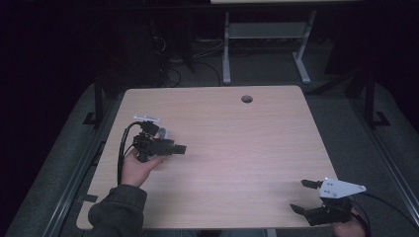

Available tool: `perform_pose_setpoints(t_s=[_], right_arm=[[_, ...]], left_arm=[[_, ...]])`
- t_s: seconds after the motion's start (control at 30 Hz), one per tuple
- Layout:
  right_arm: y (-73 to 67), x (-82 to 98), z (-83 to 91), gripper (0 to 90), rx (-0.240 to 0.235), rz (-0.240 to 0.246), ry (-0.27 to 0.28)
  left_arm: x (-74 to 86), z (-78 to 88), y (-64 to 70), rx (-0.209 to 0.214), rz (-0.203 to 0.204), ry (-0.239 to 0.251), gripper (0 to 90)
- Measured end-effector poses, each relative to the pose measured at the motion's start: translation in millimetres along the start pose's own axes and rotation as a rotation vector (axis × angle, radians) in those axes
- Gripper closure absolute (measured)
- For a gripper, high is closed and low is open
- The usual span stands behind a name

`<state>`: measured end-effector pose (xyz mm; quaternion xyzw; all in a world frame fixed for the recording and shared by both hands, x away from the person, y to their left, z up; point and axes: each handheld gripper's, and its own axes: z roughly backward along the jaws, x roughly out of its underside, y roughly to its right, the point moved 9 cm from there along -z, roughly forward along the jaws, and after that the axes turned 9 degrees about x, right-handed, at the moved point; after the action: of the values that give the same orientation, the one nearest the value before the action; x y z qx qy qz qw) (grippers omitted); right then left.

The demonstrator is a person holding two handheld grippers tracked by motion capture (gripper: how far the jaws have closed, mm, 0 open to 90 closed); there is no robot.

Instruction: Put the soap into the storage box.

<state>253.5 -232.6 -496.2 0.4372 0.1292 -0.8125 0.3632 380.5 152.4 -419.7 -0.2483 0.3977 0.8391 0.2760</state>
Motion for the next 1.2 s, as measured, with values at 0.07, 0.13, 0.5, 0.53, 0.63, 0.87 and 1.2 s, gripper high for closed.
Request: perform_pose_setpoints(t_s=[0.07, 0.13, 0.5, 0.53, 0.63, 0.87, 1.2], right_arm=[[-0.2, 0.1, -0.3, 13.8, 0.000, -0.001, -0.003], [-0.2, 0.1, -0.2, 13.8, 0.000, -0.001, -0.003], [0.1, 1.1, 0.1, 13.8, 0.005, 0.000, -0.009], [0.5, 1.5, 0.2, 13.8, 0.007, 0.000, -0.009], [0.6, 2.0, -0.1, 13.8, 0.008, -0.004, -0.011], [1.7, 3.7, -0.7, 13.8, 0.012, -0.005, -0.017], [3.2, 7.1, -1.0, 13.8, 0.013, -0.020, -0.025]], left_arm=[[0.7, 0.0, 1.3, 0.003, -0.005, 0.002, 25.5], [1.3, -0.1, 2.6, 0.001, -0.007, 0.002, 25.5], [9.9, -2.1, 9.5, 0.019, -0.025, -0.002, 25.3], [11.7, -1.6, 9.5, 0.023, -0.029, -0.004, 25.3], [14.5, -2.0, 10.5, 0.027, -0.030, -0.001, 25.3], [20.5, -1.7, 11.9, 0.025, -0.038, -0.007, 25.2], [35.3, -2.0, 11.3, 0.035, -0.038, -0.020, 24.7]])
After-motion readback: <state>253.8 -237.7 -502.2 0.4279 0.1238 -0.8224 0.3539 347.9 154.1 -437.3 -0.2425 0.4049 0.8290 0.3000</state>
